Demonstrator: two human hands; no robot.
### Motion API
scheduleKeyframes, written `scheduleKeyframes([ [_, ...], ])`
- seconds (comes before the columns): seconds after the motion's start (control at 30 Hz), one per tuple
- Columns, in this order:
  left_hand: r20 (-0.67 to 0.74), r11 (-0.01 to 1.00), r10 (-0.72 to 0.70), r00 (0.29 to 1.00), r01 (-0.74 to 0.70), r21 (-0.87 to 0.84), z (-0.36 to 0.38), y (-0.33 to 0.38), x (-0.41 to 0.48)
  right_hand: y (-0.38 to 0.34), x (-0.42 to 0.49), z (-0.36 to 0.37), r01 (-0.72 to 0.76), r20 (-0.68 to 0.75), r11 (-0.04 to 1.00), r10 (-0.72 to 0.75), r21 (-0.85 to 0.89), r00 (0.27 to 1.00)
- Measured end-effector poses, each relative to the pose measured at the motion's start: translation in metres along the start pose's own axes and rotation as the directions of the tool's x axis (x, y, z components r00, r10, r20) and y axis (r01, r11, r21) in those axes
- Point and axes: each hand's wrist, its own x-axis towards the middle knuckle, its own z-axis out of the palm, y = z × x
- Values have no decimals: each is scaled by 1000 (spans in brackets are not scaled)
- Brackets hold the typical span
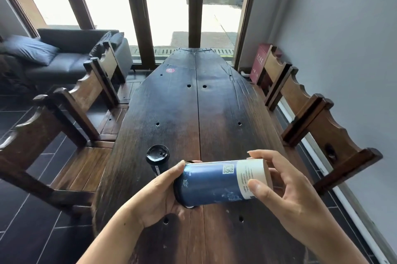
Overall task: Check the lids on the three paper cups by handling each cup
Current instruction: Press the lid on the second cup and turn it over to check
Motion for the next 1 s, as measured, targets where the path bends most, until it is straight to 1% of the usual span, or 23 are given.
scheduleKeyframes([
  [0.13, -9, 993, 114, 993, -114, 4, -1, -3, 0, 7, 1, 1, -25, -9, 998, 25, 61, 1000],
  [0.33, -4, 974, 225, 974, -225, -32, 1, -6, -1, 12, 4, 0, -80, -8, 982, 83, 170, 997],
  [0.43, -22, 961, 271, 962, -271, -51, 0, -9, 1, 12, 6, 0, -132, 10, 955, 135, 267, 991],
  [0.57, 36, 947, 320, 947, -319, -35, -3, -12, 2, 17, 8, -1, -190, 7, 939, 196, 285, 981],
  [0.63, 58, 943, 332, 941, -331, -26, -5, -13, 3, 22, 9, -2, -207, 0, 948, 214, 243, 977],
  [0.7, 48, 943, 332, 942, -330, -35, -6, -14, 3, 23, 8, -1, -198, -1, 958, 203, 207, 979],
  [0.8, 3, 952, 296, 955, -295, -84, -6, -14, 5, 24, 7, 0, -171, -31, 964, 181, 202, 983],
  [0.9, -32, 961, 263, 964, -264, -77, -1, -14, 9, 24, 7, 3, -147, -61, 964, 165, 222, 984],
  [1.0, -100, 959, 259, 961, -268, -95, 6, -14, 11, 22, 5, 6, -142, -45, 962, 157, 235, 987],
])
